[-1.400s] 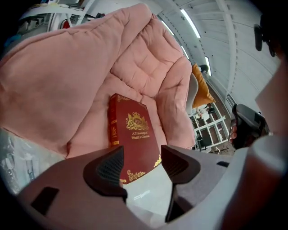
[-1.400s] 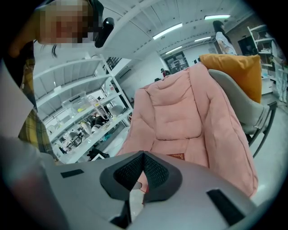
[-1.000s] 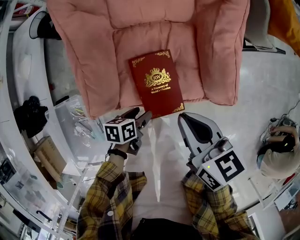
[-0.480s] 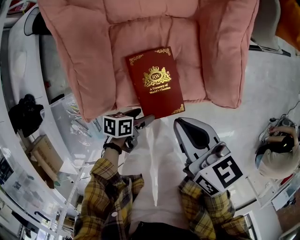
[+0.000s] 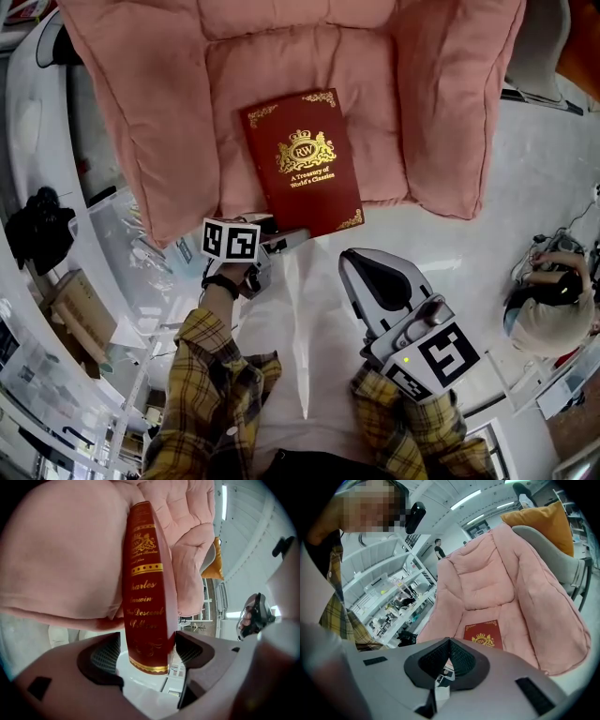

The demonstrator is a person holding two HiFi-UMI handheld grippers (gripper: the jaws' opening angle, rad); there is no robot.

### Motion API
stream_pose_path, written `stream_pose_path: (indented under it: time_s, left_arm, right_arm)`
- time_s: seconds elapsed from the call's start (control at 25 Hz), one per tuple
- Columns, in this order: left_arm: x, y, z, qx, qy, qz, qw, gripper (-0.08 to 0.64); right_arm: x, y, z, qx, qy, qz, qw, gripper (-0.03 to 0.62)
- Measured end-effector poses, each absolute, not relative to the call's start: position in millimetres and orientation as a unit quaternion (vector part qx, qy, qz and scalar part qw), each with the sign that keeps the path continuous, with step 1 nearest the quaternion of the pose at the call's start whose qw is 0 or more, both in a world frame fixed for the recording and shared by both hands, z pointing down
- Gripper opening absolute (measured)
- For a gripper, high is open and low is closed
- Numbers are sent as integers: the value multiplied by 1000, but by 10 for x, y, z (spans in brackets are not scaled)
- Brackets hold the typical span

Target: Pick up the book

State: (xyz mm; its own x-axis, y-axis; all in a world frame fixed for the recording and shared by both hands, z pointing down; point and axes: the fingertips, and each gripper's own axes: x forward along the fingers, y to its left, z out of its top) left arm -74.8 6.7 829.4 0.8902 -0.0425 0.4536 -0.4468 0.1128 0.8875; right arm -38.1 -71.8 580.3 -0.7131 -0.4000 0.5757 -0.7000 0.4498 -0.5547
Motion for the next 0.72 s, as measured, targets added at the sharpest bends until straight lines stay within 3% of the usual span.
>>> stream_pose_path:
  time_s: [0.2, 0.28, 0.32, 0.72]
  left_arm:
    - [-704, -86, 8230, 631, -188, 77, 749, 360]
    - [-689, -94, 8210, 630, -186, 74, 750, 353]
    - [-687, -83, 8206, 630, -184, 77, 751, 312]
    - [-712, -86, 8143, 622, -190, 69, 757, 287]
  right_arm:
    - [-406, -704, 5821, 325, -832, 410, 187, 15]
    - [-417, -693, 5827, 323, -831, 411, 187, 15]
    - [-424, -688, 5829, 323, -831, 411, 187, 15]
    - [-433, -706, 5783, 320, -836, 408, 181, 15]
